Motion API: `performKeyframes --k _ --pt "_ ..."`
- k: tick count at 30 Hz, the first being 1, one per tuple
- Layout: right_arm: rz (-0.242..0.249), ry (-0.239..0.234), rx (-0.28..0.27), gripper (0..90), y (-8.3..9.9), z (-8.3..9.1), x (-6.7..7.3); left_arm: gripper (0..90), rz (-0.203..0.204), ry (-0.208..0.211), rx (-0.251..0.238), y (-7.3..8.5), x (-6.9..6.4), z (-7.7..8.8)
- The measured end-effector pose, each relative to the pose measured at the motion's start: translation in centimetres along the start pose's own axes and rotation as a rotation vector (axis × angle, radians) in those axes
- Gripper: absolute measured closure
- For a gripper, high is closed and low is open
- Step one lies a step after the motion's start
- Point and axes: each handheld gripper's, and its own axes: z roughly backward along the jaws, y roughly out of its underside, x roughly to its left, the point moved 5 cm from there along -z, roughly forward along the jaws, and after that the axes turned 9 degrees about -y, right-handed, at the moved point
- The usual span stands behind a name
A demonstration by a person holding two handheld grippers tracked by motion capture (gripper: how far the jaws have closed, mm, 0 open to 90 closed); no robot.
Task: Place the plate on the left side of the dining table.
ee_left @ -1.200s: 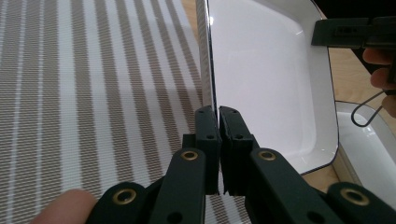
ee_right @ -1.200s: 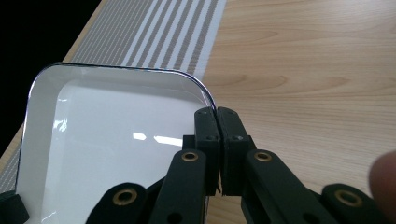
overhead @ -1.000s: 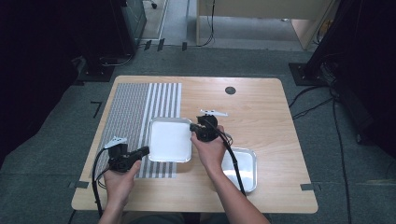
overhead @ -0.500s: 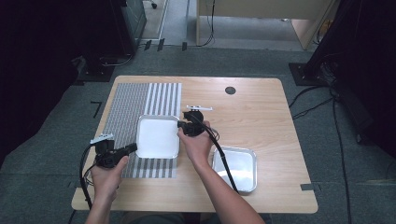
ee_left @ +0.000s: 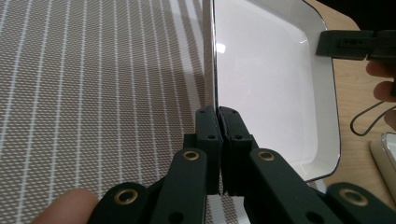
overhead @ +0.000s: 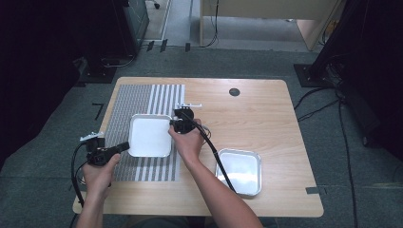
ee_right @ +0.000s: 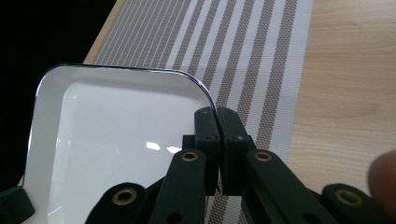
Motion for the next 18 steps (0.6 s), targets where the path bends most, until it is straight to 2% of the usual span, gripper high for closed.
performKeyframes --k 5,7,12,15,18 --pt "-0.008 -0.013 -0.003 88.9 -0.7 -1.3 0.5 89.5 0.009 -0.01 -0.007 -0.6 1.5 -1.0" --pt "-0.01 -0.004 0.007 88.8 -0.9 -2.5 0.7 89.7 0.018 -0.028 0.002 -0.7 2.3 -1.7" --pt "-0.025 0.005 0.015 88.9 -1.0 -3.6 0.7 89.8 0.013 -0.056 0.007 -1.3 2.8 -2.2" --pt "-0.069 -0.03 0.013 88.6 -1.5 -4.4 0.4 89.8 0.022 -0.06 0.002 -1.9 3.2 -2.5" --pt "-0.095 -0.029 0.025 88.5 -1.8 -5.1 0.1 89.9 0.054 -0.055 0.001 -2.3 3.8 -3.3"
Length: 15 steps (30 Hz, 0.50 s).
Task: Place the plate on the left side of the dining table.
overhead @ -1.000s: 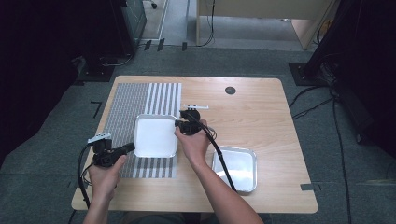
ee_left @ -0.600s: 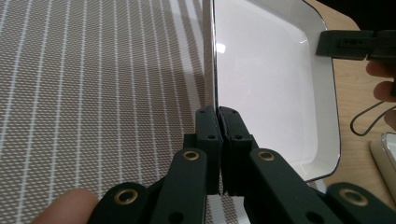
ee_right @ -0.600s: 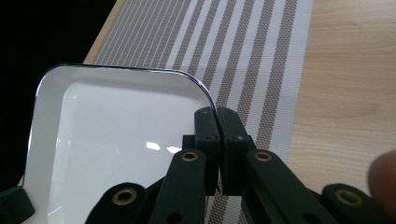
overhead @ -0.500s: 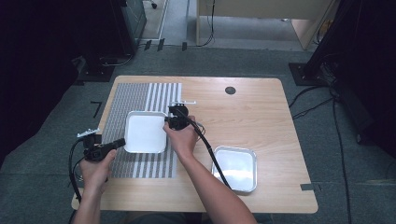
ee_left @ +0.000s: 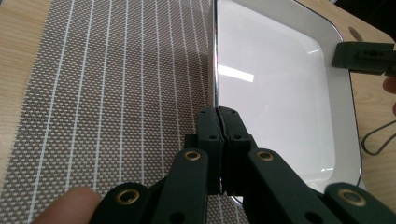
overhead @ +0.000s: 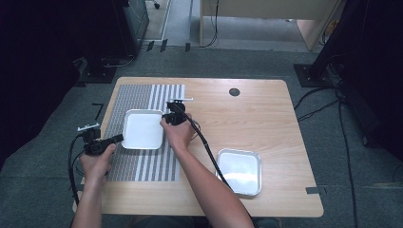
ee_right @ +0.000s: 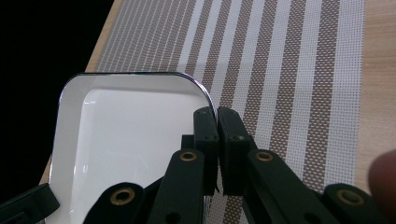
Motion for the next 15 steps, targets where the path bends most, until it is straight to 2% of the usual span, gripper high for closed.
performKeyframes --k 3,7,8,10,15 --pt "-0.006 0.009 0.005 88.5 -0.1 -0.5 -0.2 89.8 -0.005 -0.007 0.011 -0.2 0.1 -0.4" --pt "-0.036 0.005 0.0 88.5 -0.3 -1.3 -0.5 89.7 -0.001 -0.019 0.0 -0.9 0.4 -0.7" --pt "-0.064 -0.009 0.0 88.4 -0.5 -1.6 -0.8 89.7 0.011 -0.015 -0.001 -1.1 0.6 -1.0" --pt "-0.08 -0.008 0.003 88.3 -0.6 -2.0 -1.1 89.8 0.019 -0.014 0.0 -1.1 0.7 -1.2" --pt "-0.077 0.009 0.007 88.3 -1.0 -2.7 -1.3 89.8 0.055 -0.014 0.004 -1.3 1.0 -2.1"
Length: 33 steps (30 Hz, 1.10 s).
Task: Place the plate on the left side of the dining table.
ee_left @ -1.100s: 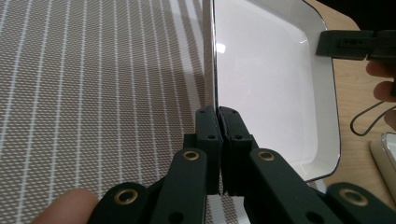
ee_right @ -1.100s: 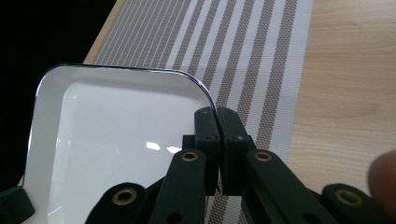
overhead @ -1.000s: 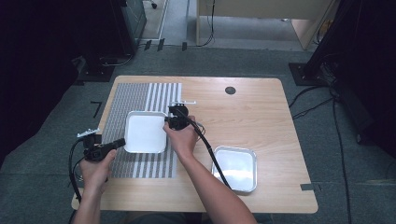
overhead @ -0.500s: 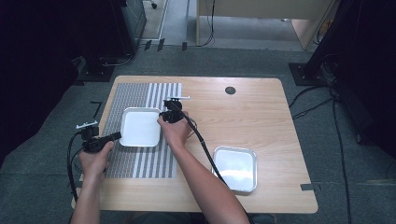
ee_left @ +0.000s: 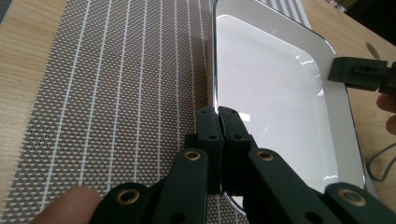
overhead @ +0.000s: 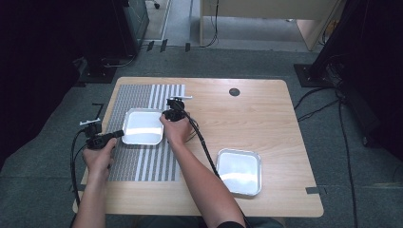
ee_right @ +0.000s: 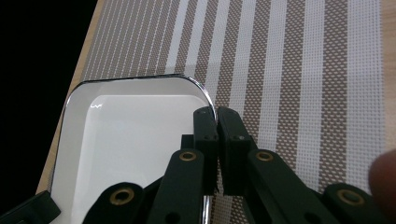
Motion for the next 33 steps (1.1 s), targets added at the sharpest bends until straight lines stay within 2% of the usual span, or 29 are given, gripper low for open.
performKeyframes --k 2,9,11,12,18,23,27,30,33 --pt "0.011 0.004 -0.004 88.3 -0.2 -0.2 0.0 89.8 0.01 0.012 0.005 -0.1 0.2 -0.2" --pt "0.0 0.021 -0.004 88.6 -0.6 -0.8 -0.7 89.7 0.006 -0.003 0.003 -0.6 -0.3 -1.0" --pt "-0.004 0.019 -0.012 88.5 -0.7 -0.9 -0.9 89.7 0.021 0.0 0.005 -0.7 -0.3 -1.3" --pt "-0.026 0.015 -0.017 88.5 -0.8 -1.1 -1.0 89.7 0.038 0.002 0.001 -0.8 -0.2 -1.4" --pt "-0.054 0.006 -0.008 88.0 -0.6 -2.0 -1.4 89.8 0.07 -0.005 -0.008 -1.1 0.3 -1.8" --pt "-0.055 0.008 -0.023 87.3 -0.4 -2.1 -1.4 89.7 0.081 -0.012 -0.008 -1.0 0.5 -2.1" --pt "-0.052 0.012 -0.022 86.7 -0.4 -2.1 -1.4 89.5 0.097 0.001 -0.009 -1.1 0.7 -2.2" --pt "-0.04 0.002 -0.025 78.2 -0.5 -1.8 -1.3 87.4 0.103 0.004 -0.022 -1.2 0.8 -2.1" --pt "-0.008 0.04 -0.05 73.5 -0.8 -1.2 -1.4 77.8 0.091 -0.003 -0.047 -1.4 0.8 -1.8"
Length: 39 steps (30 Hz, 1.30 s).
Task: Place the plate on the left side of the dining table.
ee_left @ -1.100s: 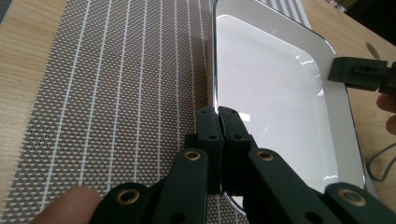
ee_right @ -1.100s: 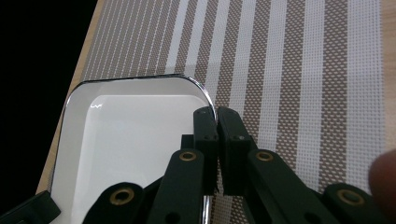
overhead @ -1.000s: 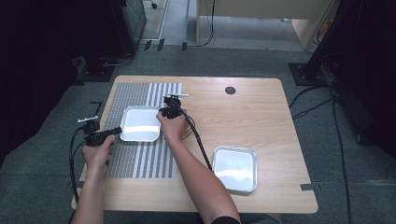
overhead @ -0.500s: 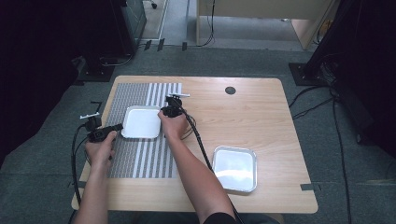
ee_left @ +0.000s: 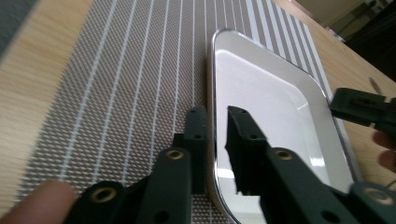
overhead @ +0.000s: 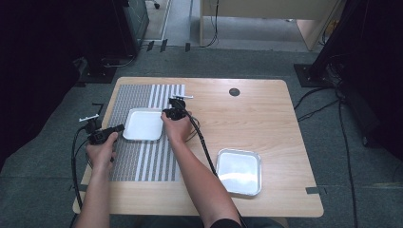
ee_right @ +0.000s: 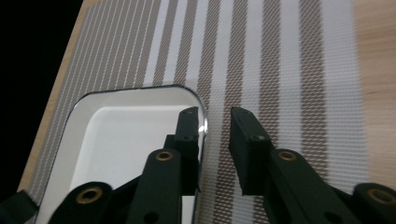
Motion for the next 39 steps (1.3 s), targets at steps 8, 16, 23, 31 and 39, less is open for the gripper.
performKeyframes --k 8,16,23,31,39 --pt "0.094 0.027 -0.063 62.0 -0.7 1.6 -0.2 39.0 -0.03 -0.071 -0.068 -0.4 -0.2 1.1" --pt "0.223 -0.067 -0.091 51.3 -0.3 2.9 0.0 16.8 -0.095 -0.034 -0.037 0.4 -1.1 1.5" --pt "0.32 -0.053 -0.055 34.5 0.1 4.5 0.6 13.6 -0.181 -0.079 -0.073 1.0 -1.5 2.9" --pt "0.389 -0.098 -0.051 26.1 0.9 6.8 0.5 12.0 -0.175 -0.097 -0.054 2.3 -1.1 3.9" --pt "0.443 -0.075 -0.046 24.8 1.6 9.3 -0.3 12.0 -0.205 -0.107 -0.049 3.6 -1.2 5.2"
